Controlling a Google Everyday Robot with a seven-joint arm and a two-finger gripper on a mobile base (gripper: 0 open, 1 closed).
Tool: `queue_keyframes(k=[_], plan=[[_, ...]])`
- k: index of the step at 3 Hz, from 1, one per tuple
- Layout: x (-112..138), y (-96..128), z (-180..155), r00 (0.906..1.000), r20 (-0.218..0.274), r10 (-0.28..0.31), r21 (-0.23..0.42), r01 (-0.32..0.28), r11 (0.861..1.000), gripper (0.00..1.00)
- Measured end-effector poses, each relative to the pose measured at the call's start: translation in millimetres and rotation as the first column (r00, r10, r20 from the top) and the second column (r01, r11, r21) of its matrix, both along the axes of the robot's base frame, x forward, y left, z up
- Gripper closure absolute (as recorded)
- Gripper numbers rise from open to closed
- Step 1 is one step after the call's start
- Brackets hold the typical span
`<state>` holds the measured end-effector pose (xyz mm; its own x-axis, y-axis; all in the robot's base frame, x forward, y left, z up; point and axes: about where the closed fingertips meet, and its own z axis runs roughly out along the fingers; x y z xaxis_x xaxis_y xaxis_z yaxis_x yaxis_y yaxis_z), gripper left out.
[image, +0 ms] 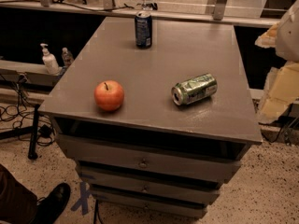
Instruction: Place green can upright
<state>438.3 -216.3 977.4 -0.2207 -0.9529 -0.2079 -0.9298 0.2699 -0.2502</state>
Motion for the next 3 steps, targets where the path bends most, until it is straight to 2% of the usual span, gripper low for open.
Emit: queue_keyframes(k=[1,2,3], plan=[[0.0,0.0,0.0,1.0,0.0,0.0,0.0,0.0,1.0,0.0],[19.0,18.5,-3.7,0.9978,0.022,0.063,0.029,-0.064,0.998,0.0],[40.3,59.5,-17.9,0.9837,0.049,0.173,0.074,-0.176,0.982,0.0]])
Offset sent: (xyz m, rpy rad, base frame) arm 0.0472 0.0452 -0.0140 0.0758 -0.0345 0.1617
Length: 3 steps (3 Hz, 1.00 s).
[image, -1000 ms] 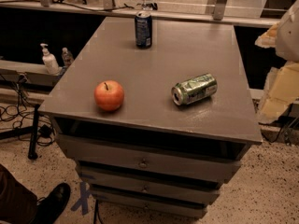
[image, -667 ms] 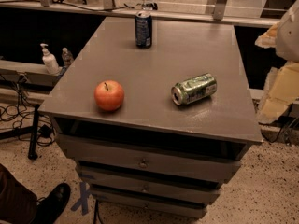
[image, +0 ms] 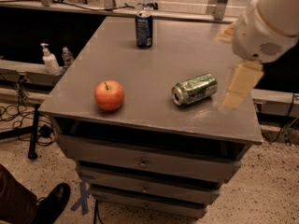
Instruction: Place green can upright
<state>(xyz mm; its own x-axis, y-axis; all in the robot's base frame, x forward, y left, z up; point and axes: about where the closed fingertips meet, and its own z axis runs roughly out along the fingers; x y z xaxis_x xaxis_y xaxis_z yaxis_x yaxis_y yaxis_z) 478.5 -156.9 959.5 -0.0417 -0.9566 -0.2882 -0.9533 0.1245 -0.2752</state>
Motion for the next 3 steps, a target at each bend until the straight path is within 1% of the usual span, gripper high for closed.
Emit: queue_keyframes(k=[1,2,3], plan=[[20.4,40.2,-18.2,0.9925,0.034,0.117,0.041,-0.119,0.992,0.0],[39.4,59.4,-42.0,0.9803,0.057,0.189,0.057,-0.192,0.98,0.0],[57.7,65.0,-64.9,0.9671,0.07,0.244,0.045,-0.248,0.968,0.0]])
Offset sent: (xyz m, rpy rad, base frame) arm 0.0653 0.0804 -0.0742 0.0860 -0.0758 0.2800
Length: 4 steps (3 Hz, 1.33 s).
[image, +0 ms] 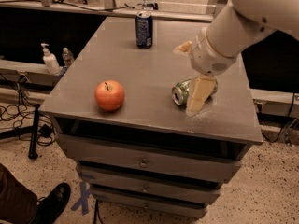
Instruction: Place green can upright
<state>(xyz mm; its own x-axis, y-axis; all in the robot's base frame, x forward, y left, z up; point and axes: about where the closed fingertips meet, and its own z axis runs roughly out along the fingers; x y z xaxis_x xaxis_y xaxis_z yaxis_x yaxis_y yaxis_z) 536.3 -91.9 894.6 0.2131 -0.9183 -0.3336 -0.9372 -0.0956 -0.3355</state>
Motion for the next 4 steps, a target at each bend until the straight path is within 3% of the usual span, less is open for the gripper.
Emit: queue_keyframes(k=[2,3,4], plan=[[30.8,-10.5,-34.7,0.9982,-0.009,0.059,-0.063,-0.06,0.996,0.0],[35.8,-14.9,-47.3,0.9969,-0.041,0.068,-0.081,-0.071,0.994,0.16],[39.3,-18.7,-55.0,0.9954,-0.073,0.061,-0.094,-0.068,0.993,0.39]])
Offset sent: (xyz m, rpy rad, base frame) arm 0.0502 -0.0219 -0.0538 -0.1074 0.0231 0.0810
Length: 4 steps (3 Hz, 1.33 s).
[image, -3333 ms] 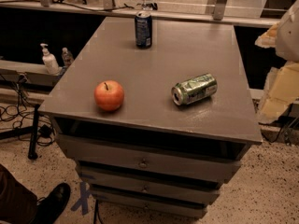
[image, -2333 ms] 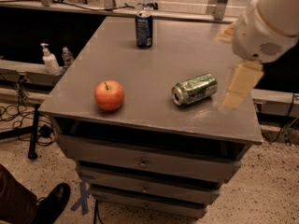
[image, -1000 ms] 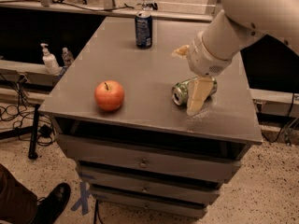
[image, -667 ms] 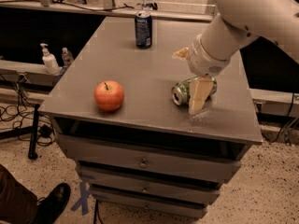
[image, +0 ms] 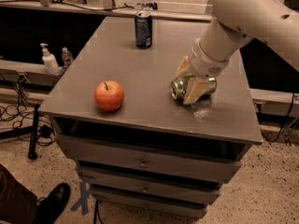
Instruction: Place green can upright
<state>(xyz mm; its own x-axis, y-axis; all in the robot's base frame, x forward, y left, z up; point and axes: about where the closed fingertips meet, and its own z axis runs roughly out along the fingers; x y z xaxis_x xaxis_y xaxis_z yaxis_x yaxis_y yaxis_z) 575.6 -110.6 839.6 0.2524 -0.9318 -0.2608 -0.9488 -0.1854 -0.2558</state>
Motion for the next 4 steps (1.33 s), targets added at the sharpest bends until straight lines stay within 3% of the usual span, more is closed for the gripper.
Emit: queue_keyframes(k=[1,2,3,4], plan=[[3.0,-4.7,2.7,0.9999,-0.013,-0.008,-0.008,0.008,1.0,0.63],[8.0,-5.2,24.0,0.9979,-0.033,-0.056,0.004,0.057,0.998,0.88],[13.8,-7.0,46.4,0.9862,-0.088,-0.14,0.086,0.148,0.985,1.0],[19.4,-3.8,69.0,0.9636,-0.165,-0.21,0.252,0.247,0.936,1.0]])
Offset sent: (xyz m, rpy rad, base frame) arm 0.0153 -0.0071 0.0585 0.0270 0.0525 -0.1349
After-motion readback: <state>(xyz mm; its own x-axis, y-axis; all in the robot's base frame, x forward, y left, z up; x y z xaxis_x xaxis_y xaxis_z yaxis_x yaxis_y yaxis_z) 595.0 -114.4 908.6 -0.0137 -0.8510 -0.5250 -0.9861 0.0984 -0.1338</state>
